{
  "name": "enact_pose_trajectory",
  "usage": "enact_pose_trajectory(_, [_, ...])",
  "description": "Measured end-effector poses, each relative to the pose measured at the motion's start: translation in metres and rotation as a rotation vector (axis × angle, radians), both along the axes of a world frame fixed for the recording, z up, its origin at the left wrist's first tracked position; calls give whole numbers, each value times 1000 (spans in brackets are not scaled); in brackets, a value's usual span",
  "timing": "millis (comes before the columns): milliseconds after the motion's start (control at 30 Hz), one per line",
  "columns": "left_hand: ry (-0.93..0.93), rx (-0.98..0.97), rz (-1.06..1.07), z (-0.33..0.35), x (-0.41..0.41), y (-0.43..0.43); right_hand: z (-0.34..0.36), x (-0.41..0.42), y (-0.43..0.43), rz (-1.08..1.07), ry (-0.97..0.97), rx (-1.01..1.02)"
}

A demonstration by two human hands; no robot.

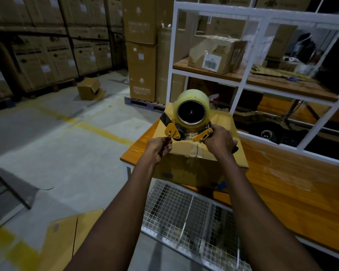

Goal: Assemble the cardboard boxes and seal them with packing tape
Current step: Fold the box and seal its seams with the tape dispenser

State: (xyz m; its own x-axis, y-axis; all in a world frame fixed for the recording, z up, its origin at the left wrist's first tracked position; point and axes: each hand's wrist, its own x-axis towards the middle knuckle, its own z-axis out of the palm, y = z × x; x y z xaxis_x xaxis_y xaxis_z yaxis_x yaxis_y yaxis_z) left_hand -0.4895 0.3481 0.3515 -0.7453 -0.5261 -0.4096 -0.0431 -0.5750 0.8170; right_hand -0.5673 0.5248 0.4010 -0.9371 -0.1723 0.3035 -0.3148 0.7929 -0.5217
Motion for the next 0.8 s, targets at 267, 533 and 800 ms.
enact_pose_trajectory(267, [-175,-290,86,-29,37,-69,-11,5,-7,11,-1,82])
enact_pose_trajectory(533, [-236,-361,113,-43,40,-92,-28,11,-27,45,-1,150])
enact_pose_trajectory(800, [-269,-388,109,-62,33,-85,-35,14,-26,40,-4,200])
